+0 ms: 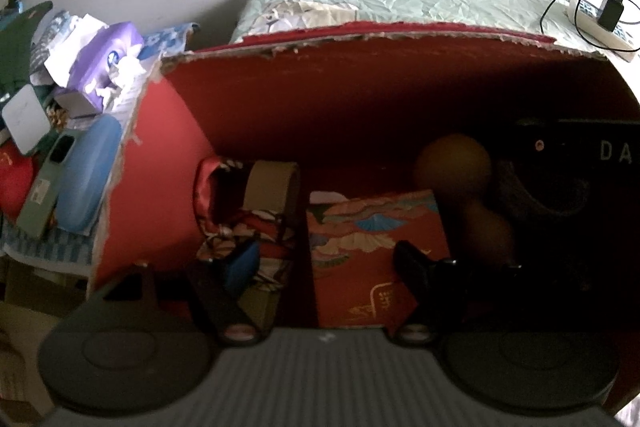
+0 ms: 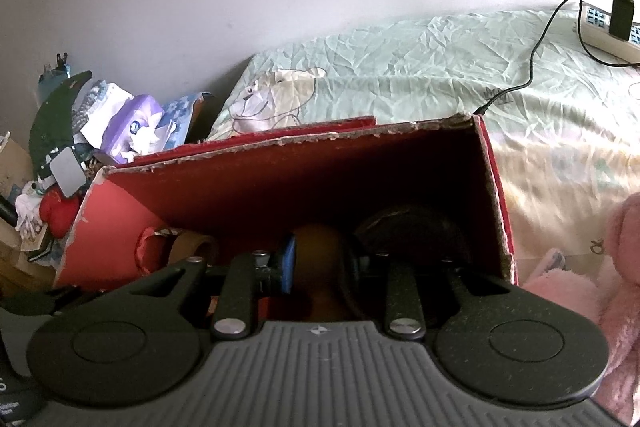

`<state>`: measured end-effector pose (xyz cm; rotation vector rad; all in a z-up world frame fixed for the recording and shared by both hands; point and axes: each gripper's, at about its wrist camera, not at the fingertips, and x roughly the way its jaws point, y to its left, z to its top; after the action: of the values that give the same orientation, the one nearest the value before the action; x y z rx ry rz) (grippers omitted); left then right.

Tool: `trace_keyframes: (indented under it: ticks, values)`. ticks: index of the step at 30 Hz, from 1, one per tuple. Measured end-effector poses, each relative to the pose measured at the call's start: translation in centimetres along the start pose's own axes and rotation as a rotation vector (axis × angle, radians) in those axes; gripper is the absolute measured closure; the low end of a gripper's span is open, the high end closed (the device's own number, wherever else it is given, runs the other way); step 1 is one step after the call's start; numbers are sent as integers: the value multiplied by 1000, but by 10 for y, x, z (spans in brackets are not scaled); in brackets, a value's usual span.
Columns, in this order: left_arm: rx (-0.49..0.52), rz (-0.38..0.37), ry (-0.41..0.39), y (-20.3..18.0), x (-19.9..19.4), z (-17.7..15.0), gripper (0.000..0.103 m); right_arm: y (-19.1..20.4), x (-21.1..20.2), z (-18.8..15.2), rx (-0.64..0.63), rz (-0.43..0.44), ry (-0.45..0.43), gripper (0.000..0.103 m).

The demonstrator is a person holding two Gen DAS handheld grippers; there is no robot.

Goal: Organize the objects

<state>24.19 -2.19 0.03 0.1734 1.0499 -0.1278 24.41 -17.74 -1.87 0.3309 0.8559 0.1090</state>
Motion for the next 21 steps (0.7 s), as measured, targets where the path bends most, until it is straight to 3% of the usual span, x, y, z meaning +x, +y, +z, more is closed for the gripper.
trace_keyframes:
  ticks: [21]
  values:
    - [47, -15, 6, -4, 0, 0, 23, 3, -3, -1, -6, -98, -36, 79]
